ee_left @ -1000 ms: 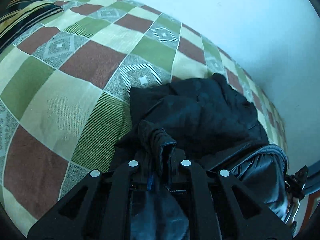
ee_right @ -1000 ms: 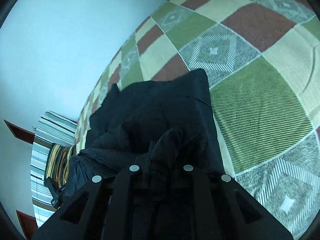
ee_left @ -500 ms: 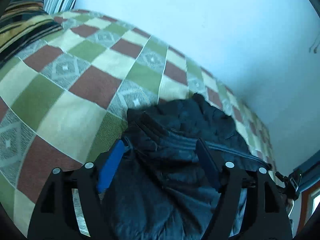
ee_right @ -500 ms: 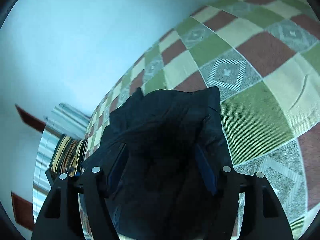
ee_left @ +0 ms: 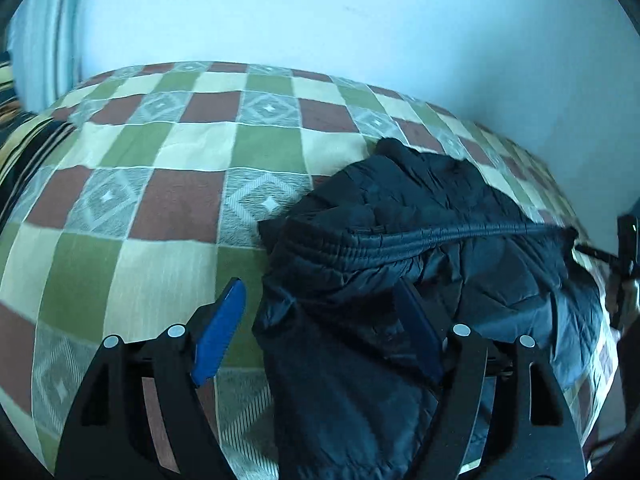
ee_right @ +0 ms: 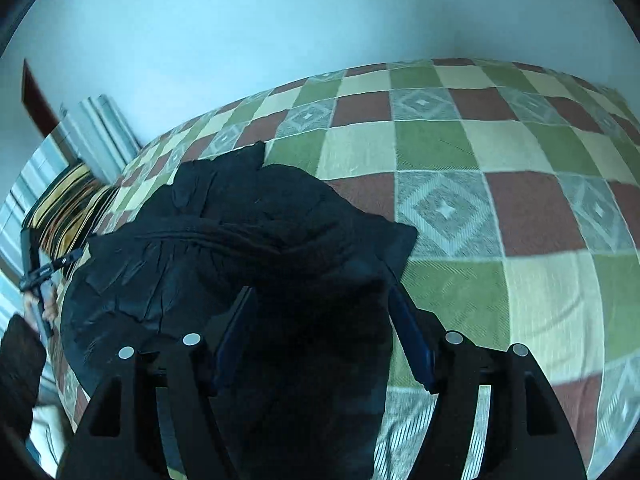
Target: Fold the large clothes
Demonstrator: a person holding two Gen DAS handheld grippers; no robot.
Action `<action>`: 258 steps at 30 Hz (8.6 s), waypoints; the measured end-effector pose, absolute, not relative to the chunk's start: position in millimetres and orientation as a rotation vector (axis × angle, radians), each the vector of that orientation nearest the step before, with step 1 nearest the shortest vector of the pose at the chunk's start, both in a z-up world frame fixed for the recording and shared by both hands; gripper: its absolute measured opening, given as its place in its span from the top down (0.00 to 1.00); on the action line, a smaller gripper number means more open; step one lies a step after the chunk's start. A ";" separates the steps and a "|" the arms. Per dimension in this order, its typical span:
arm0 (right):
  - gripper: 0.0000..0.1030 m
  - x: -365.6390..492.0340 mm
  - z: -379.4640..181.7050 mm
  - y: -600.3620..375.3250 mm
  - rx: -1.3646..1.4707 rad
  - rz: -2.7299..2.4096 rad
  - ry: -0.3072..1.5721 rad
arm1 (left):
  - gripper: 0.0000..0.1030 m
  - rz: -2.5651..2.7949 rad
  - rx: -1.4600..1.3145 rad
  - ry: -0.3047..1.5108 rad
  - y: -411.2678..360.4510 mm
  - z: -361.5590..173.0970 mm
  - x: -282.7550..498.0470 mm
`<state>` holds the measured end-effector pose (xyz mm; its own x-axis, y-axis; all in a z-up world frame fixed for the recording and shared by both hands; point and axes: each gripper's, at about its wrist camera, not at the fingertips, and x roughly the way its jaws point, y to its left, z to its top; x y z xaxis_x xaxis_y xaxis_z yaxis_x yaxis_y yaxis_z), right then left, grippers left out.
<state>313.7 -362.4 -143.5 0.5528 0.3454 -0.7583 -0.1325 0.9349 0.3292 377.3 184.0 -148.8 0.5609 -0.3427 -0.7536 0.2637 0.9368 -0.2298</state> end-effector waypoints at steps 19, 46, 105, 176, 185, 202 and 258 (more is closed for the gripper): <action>0.85 332.1 -161.4 -340.4 0.110 0.275 0.980 | 0.81 -0.412 0.069 0.995 162.9 -170.1 413.0; 0.91 458.1 -143.5 -321.1 0.136 0.003 0.895 | 0.89 0.037 0.254 0.846 90.4 -132.8 523.2; 0.60 454.0 -225.7 -166.6 0.041 -0.050 0.890 | 0.57 -0.017 0.147 0.893 -30.3 -227.3 478.0; 0.76 229.5 -192.0 -305.1 0.703 0.055 0.886 | 0.82 -0.017 -0.523 0.799 206.0 -171.0 275.4; 0.76 160.9 -190.2 -270.7 0.680 0.142 0.922 | 0.82 0.025 -0.554 0.822 258.1 -169.3 190.8; 0.59 122.3 -196.3 -265.2 0.648 0.154 0.958 | 0.67 0.078 -0.518 0.867 283.1 -187.9 139.3; 0.57 186.5 -181.1 -28.1 0.100 0.152 0.980 | 0.27 -0.189 -0.184 1.086 292.6 -168.0 237.6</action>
